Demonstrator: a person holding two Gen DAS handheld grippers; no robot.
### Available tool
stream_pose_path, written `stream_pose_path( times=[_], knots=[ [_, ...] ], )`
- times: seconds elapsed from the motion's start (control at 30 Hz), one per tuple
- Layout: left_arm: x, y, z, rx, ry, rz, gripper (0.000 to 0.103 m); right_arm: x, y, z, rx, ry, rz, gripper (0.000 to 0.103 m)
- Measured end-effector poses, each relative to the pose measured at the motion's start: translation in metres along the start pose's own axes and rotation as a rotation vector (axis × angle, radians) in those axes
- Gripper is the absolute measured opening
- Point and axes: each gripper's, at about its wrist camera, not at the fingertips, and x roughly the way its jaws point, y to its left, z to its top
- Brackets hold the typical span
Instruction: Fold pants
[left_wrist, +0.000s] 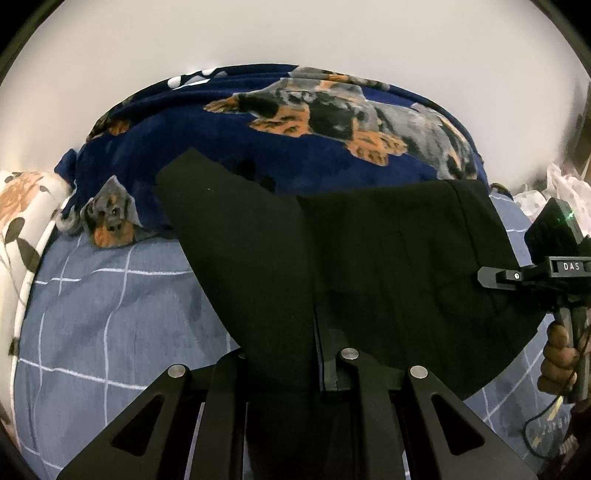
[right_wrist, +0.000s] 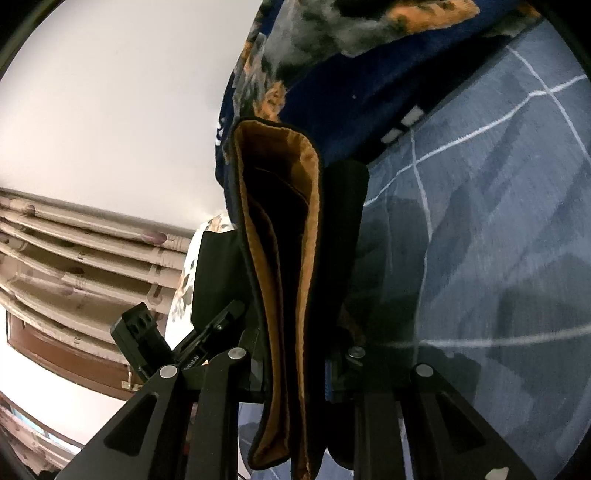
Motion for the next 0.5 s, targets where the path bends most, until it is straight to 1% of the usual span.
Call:
stream_pose_path(
  times=[0.23, 0.5],
  knots=[
    [0.017, 0.01, 0.001, -0.019, 0.013, 0.007, 0.015, 0.011, -0.008, 0.011, 0.01, 0.002, -0.01, 0.019],
    [0.026, 0.016, -0.002, -0.024, 0.021, 0.012, 0.016, 0.014, -0.012, 0.012, 0.022, -0.003, -0.012, 0.019]
  ],
)
